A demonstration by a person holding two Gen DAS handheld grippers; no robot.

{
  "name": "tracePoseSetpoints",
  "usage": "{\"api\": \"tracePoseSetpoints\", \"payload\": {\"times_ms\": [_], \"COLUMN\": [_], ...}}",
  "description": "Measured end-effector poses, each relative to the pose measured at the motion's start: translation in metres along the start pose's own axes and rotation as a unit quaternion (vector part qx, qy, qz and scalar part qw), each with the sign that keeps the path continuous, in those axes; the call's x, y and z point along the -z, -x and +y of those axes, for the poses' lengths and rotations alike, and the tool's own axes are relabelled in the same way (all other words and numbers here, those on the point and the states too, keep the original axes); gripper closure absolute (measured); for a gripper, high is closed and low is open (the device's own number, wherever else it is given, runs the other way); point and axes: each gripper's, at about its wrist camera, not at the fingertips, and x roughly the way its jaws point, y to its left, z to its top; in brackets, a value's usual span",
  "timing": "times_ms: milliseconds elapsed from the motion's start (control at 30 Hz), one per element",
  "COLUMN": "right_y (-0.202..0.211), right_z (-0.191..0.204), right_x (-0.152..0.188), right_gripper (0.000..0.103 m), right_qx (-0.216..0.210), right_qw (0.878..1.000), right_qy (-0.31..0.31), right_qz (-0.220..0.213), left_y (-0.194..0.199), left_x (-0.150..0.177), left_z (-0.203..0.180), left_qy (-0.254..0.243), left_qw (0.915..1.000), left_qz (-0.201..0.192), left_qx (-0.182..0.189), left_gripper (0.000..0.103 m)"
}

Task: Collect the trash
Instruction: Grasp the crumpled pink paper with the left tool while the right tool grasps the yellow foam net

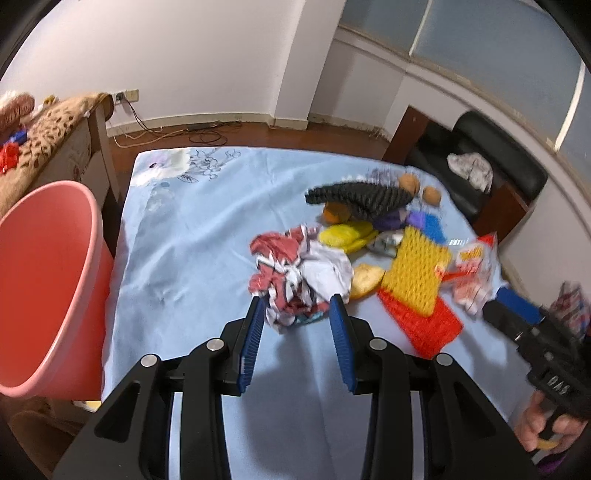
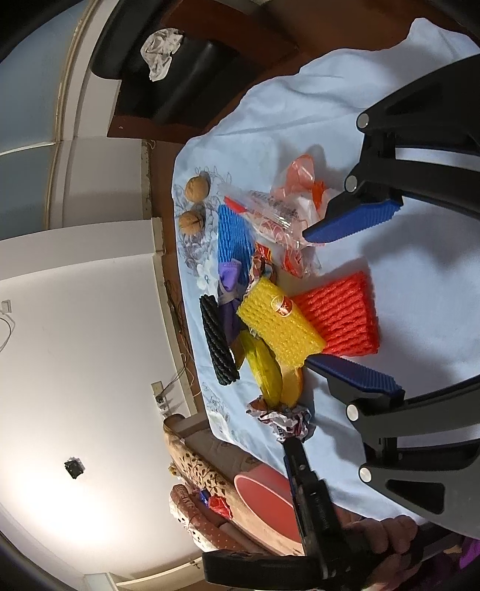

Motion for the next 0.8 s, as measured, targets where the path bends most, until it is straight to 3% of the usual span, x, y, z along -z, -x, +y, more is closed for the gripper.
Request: {"api": "tracePoseSetpoints", "payload": {"times_ms": [200,367,400,433,533,667,800], "right_y": [-0.009,-0.020,-0.022,-0.025,-0.032,-0.044,-0.056], "right_z": [-0.001,-0.003,-0.003,-0.004,-0.006,-0.006,-0.004], "right_x": [-0.005,-0.010,-0.011,-0.012,-0.014,-0.017,-0.020], "right_gripper": [0.041,0.042,0.043,0.045,0.051,0.060,0.060], "right_qx": [-0.012,-0.025,-0.027,-0.029,-0.038,-0.053,-0.055], "right_qw": [1.000,0.999,0.999,0.999,0.998,0.995,0.993], "right_qy": [-0.010,-0.023,-0.025,-0.028,-0.041,-0.060,-0.070], "right_qz": [0.007,0.024,0.026,0.030,0.043,0.062,0.074], "left_y": [-0.008,-0.019,-0.019,-0.020,-0.021,-0.017,-0.012], "left_x": [-0.008,-0.008,-0.009,-0.009,-0.009,-0.010,-0.011], "left_z": [0.006,-0.002,-0.004,-0.006,-0.006,-0.004,0.000], "left_qy": [0.010,-0.011,-0.017,-0.025,-0.031,-0.034,-0.027], "left_qw": [0.9998,0.9995,0.9993,0.9990,0.9989,0.9987,0.9991], "left_qz": [0.007,0.012,0.009,0.006,0.004,-0.005,-0.011], "left_qx": [-0.018,-0.028,-0.032,-0.036,-0.035,-0.037,-0.032], "left_gripper": [0.066,0.066,0.070,0.082,0.090,0.091,0.091]}}
